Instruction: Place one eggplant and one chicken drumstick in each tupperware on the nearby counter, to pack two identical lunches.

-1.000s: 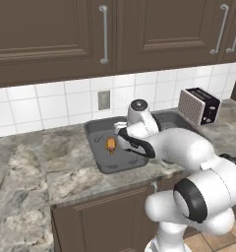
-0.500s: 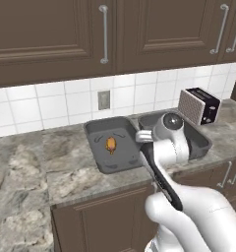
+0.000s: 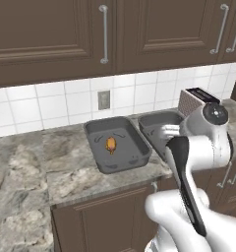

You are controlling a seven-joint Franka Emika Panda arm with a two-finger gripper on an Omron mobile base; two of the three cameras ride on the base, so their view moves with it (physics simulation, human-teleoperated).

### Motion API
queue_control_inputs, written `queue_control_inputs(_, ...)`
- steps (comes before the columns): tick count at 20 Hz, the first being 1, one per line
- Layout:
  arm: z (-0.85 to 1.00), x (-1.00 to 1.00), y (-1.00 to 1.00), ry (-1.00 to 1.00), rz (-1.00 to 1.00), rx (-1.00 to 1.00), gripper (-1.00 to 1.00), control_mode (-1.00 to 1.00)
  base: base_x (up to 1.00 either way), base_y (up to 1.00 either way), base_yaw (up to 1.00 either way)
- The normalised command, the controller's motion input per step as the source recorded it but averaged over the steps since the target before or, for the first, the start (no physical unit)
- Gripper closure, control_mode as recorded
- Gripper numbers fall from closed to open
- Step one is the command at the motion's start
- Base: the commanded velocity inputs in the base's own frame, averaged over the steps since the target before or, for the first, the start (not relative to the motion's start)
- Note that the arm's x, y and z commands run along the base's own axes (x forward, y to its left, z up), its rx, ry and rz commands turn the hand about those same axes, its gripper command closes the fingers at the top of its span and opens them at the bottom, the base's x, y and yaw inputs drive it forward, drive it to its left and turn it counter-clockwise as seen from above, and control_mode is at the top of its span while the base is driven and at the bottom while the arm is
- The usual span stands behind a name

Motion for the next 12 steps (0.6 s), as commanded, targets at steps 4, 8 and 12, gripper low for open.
queue_control_inputs(4,0.61,-0.67,-0.01,0.00,0.07,0.00,-1.00,-1.00,0.00,0.00,0.00)
queue_control_inputs(8,0.00,-0.03,0.01,0.00,0.12,0.00,-1.00,-1.00,0.00,0.00,0.00)
queue_control_inputs(12,-0.04,-0.01,0.00,-0.01,0.19,0.00,-1.00,-1.00,0.00,0.00,0.00)
